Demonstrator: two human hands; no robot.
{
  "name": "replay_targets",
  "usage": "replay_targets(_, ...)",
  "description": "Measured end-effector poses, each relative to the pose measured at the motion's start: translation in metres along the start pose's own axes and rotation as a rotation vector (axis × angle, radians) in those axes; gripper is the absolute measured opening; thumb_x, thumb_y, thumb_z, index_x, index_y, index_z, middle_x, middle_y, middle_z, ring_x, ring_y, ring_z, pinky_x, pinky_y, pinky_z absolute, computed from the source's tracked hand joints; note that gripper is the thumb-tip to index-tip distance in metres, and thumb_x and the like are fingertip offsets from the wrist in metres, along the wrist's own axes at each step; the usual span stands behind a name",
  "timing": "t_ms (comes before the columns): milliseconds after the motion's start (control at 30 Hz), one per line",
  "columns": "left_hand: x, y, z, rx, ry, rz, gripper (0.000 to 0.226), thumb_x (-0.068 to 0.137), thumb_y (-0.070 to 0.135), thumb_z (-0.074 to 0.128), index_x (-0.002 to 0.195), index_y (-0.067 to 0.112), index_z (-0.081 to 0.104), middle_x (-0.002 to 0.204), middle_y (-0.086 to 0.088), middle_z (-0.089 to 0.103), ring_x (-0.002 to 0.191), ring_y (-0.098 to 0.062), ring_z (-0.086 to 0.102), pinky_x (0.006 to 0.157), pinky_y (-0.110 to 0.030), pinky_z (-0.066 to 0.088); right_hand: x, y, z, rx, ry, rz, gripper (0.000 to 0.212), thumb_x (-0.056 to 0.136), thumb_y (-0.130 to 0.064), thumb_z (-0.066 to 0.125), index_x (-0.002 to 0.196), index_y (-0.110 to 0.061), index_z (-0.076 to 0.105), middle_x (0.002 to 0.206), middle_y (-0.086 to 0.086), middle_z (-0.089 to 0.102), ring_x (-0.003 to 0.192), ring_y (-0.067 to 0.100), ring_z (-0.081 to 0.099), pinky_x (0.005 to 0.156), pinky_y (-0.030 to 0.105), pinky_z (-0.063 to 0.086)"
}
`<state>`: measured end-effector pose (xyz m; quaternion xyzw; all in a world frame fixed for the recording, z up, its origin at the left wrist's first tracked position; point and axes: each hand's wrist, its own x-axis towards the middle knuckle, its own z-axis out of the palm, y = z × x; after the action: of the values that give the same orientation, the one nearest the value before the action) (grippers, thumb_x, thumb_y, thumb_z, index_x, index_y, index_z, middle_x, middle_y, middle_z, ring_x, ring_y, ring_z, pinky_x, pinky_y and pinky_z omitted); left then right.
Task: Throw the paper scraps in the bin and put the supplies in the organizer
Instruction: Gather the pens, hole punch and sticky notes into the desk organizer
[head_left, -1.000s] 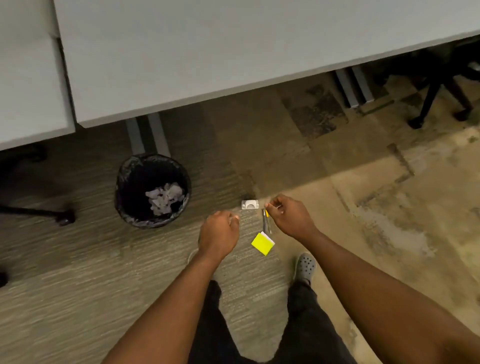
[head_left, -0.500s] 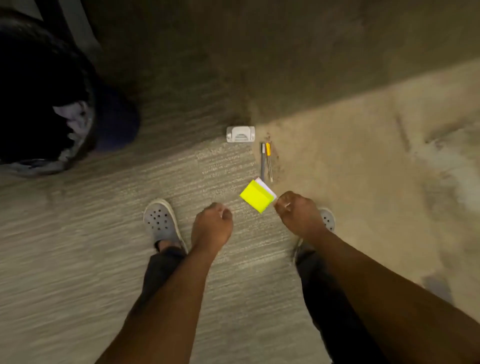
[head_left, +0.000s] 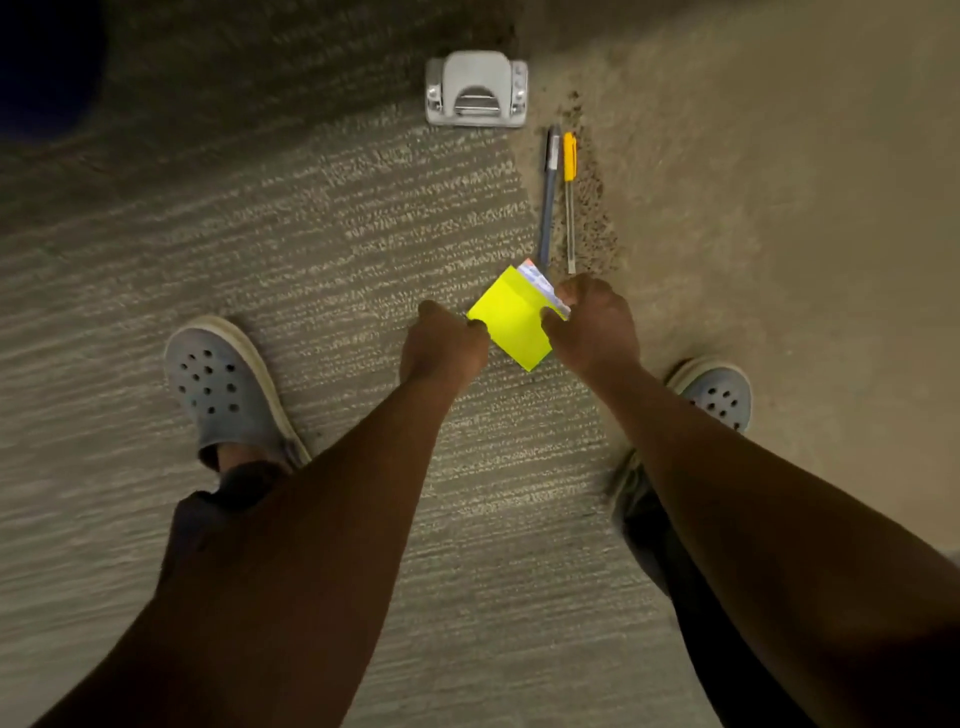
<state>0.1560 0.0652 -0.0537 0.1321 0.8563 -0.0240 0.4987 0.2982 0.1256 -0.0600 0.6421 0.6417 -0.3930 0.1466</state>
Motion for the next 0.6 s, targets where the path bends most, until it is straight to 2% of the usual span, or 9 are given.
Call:
replay_targets(133, 0.007, 0.001, 0.026, -0.24, 0.005, -0.076, 0.037, 0.085, 0.024, 0.06, 0.114, 0.002, 0.052, 0.116, -0.02, 0.065, 0.105, -0.037, 0.062, 0.082, -0.036, 0.049, 0.001, -0.001, 0.014, -0.056, 0.062, 0.03, 0.04, 0.08, -0.029, 0.067, 0.113, -0.01, 0.056, 0.115, 0.015, 0.057, 0.109, 0.035, 0.054, 0.086, 0.041, 0.047)
replay_targets(200, 0.006, 0.001, 0.034, -0.373, 0.027, -0.121, 0.037, 0.083, 0.023, 0.064, 0.112, 0.002, 0.055, 0.112, -0.018, 0.068, 0.104, -0.034, 0.064, 0.087, -0.038, 0.052, 0.001, -0.001, 0.019, -0.003, 0.053, 0.065, 0.037, 0.078, -0.03, 0.07, 0.107, -0.011, 0.057, 0.111, 0.014, 0.059, 0.107, 0.034, 0.055, 0.086, 0.04, 0.046)
replay_targets(300, 0.002, 0.0, 0.042, -0.506, 0.036, -0.19, 0.039, 0.081, 0.025, 0.069, 0.112, 0.003, 0.06, 0.109, -0.017, 0.07, 0.101, -0.032, 0.067, 0.086, -0.039, 0.055, -0.001, -0.001, 0.021, 0.053, -0.004, 0.101, 0.032, 0.077, -0.029, 0.072, 0.1, -0.012, 0.058, 0.108, 0.014, 0.058, 0.106, 0.033, 0.055, 0.085, 0.036, 0.044)
replay_targets(367, 0.001, -0.003, 0.045, -0.554, 0.015, -0.201, 0.035, 0.081, 0.022, 0.07, 0.109, 0.0, 0.064, 0.108, -0.021, 0.07, 0.102, -0.035, 0.067, 0.086, -0.042, 0.054, -0.003, 0.0, 0.021, 0.066, -0.033, 0.074, 0.03, 0.077, -0.026, 0.071, 0.099, -0.011, 0.057, 0.106, 0.015, 0.058, 0.103, 0.033, 0.055, 0.085, 0.034, 0.043)
replay_targets(433, -0.001, -0.005, 0.045, -0.58, 0.009, -0.179, 0.023, 0.082, 0.018, 0.07, 0.094, -0.001, 0.068, 0.103, -0.026, 0.07, 0.1, -0.038, 0.067, 0.075, -0.04, 0.052, -0.007, 0.0, 0.021, 0.088, -0.062, 0.073, 0.026, 0.078, -0.022, 0.069, 0.097, -0.011, 0.056, 0.103, 0.015, 0.061, 0.099, 0.033, 0.058, 0.083, 0.035, 0.044)
replay_targets(500, -0.003, -0.004, 0.043, -0.511, 0.016, -0.147, 0.024, 0.082, 0.02, 0.07, 0.083, -0.004, 0.065, 0.099, -0.027, 0.069, 0.095, -0.038, 0.067, 0.066, -0.037, 0.046, -0.009, -0.001, 0.019, 0.132, -0.099, 0.098, 0.022, 0.08, -0.017, 0.066, 0.098, -0.01, 0.055, 0.099, 0.014, 0.067, 0.095, 0.033, 0.062, 0.083, 0.037, 0.048)
replay_targets(600, -0.004, -0.001, 0.036, -0.471, 0.042, -0.079, 0.016, 0.084, 0.018, 0.066, 0.09, 0.004, 0.063, 0.094, -0.019, 0.069, 0.084, -0.032, 0.064, 0.065, -0.033, 0.044, -0.01, -0.004, 0.014, 0.122, -0.123, 0.103, 0.016, 0.085, -0.017, 0.058, 0.098, -0.009, 0.062, 0.098, 0.014, 0.07, 0.096, 0.032, 0.065, 0.087, 0.036, 0.05)
